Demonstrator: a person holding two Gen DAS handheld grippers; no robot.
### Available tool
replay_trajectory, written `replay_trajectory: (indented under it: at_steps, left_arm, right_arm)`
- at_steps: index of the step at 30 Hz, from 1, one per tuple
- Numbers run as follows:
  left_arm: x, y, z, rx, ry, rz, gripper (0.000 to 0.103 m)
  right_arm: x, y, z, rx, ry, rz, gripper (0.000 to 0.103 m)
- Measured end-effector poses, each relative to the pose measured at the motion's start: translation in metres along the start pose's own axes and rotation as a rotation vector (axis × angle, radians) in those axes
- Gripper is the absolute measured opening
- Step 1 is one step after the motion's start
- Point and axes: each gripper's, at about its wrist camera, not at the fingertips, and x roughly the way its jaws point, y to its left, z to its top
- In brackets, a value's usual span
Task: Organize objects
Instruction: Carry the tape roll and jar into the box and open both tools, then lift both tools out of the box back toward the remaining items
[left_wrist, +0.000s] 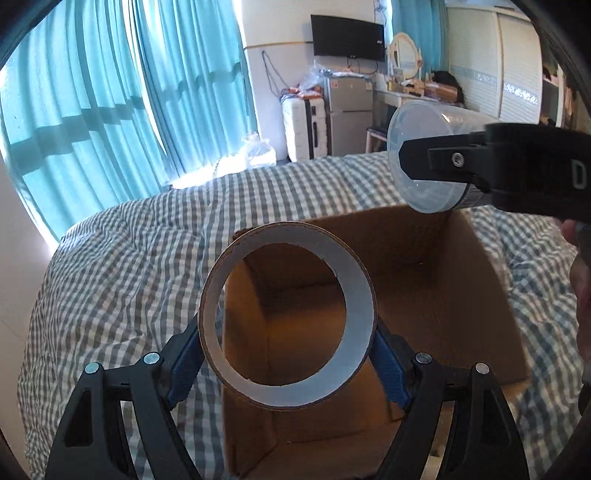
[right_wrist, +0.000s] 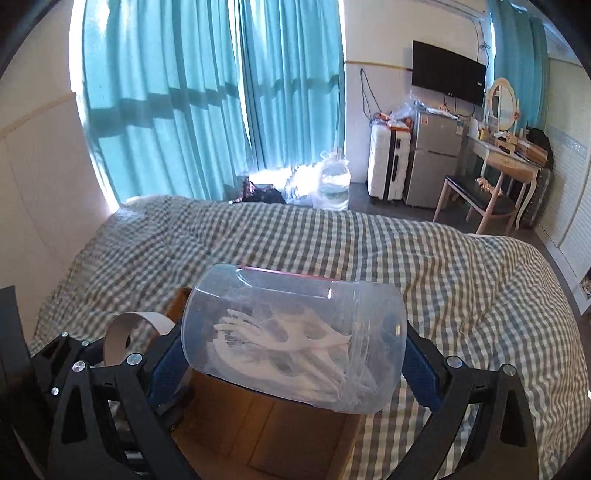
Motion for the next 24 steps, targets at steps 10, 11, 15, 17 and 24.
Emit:
replay_trajectory:
  at_steps: [10,11,15,17,24]
  left_arm:
    - [0.017,-0.015,-0.010,0.049,-0.002,-0.005,0.082]
    - [0.018,-0.016,-0.011,0.044,0.000,-0.021,0.082]
    - [0.017,-0.021,-0.016,0.072,-0.016,-0.026,0.084]
    - [0.015,-0.023,-0.018,0.082,-0.018,-0.045,0.087]
    - [-0.006,-0.021,-0.017,0.058,-0.064,-0.077,0.103]
  right_arm:
    - [0.045,0.008,-0.020,-0.039,0.062,-0.030,0.098]
    - [0.046,0.009,-0.022,-0.040,0.065,-0.033,0.098]
    - [0.044,0.008,-0.023,-0.031,0.072,-0.032,0.098]
    - [0.041,0.007,-0.021,-0.014,0.067,-0.013,0.098]
    - [0.013,0.000,-0.008,0.024,0.011,-0.008,0.102]
